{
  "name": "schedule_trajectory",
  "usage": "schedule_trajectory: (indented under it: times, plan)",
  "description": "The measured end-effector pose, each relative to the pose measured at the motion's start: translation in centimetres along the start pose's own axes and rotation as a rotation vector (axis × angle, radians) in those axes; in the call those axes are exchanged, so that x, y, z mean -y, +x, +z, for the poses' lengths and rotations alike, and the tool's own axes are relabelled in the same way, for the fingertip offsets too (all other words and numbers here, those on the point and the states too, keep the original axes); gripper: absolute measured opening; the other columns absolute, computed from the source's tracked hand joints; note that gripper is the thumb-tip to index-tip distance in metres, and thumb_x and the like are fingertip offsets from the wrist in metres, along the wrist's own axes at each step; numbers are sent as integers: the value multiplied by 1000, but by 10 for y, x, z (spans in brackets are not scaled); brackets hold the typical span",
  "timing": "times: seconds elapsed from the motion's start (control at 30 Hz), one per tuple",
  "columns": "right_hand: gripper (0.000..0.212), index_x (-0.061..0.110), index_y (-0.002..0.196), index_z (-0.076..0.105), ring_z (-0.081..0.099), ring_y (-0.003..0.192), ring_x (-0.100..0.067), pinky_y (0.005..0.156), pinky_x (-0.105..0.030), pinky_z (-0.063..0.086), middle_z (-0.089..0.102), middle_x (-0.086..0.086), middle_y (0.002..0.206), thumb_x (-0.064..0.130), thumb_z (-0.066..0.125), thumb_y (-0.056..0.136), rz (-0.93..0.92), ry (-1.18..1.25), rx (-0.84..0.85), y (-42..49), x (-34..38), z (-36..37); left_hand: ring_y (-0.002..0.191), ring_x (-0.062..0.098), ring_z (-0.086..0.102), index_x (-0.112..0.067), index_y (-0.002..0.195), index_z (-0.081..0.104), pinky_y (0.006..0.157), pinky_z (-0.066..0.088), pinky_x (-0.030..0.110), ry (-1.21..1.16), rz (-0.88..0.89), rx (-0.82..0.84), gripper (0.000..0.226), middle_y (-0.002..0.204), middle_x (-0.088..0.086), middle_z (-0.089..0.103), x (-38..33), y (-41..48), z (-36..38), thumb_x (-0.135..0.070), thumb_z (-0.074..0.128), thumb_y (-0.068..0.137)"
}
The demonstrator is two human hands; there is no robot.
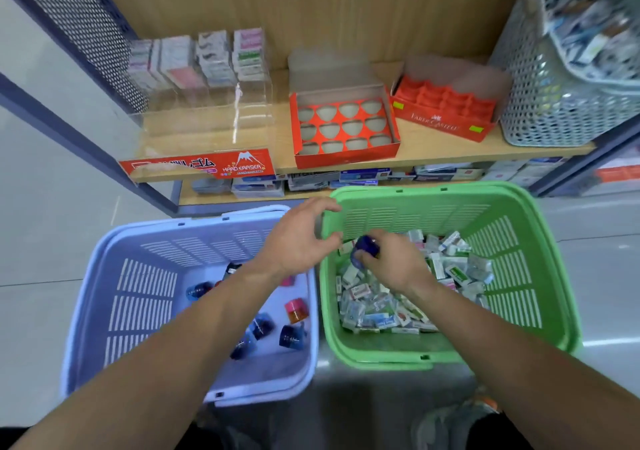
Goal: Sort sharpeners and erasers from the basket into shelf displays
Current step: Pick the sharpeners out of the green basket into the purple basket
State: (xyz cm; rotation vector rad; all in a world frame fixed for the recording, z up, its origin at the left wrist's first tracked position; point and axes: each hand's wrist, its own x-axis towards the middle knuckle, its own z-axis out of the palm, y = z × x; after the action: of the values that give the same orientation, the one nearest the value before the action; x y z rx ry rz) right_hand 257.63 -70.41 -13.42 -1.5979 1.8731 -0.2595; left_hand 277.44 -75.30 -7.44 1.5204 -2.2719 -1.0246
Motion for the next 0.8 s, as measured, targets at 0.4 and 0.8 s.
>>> schedule_trajectory:
  times: [0.4,0.8]
  plan:
    - [42,18,121,61,63,107,-32,83,-38,50,68,-10,116,44,69,89,-419,-134,288,-67,153,62,96,21,65,-19,118,63,79,48,29,345,-306,70,24,106,-5,69,51,-151,-104,-26,58,95]
    - [54,16,139,54,54,125,-29,104,-42,46,58,-9,140,45,61,94,32,-252,122,-9,-72,-53,136,20,42,-26,145,44,113,35,37,462,131,137,54,148,-3,46,-37,-40,17,-47,52,95]
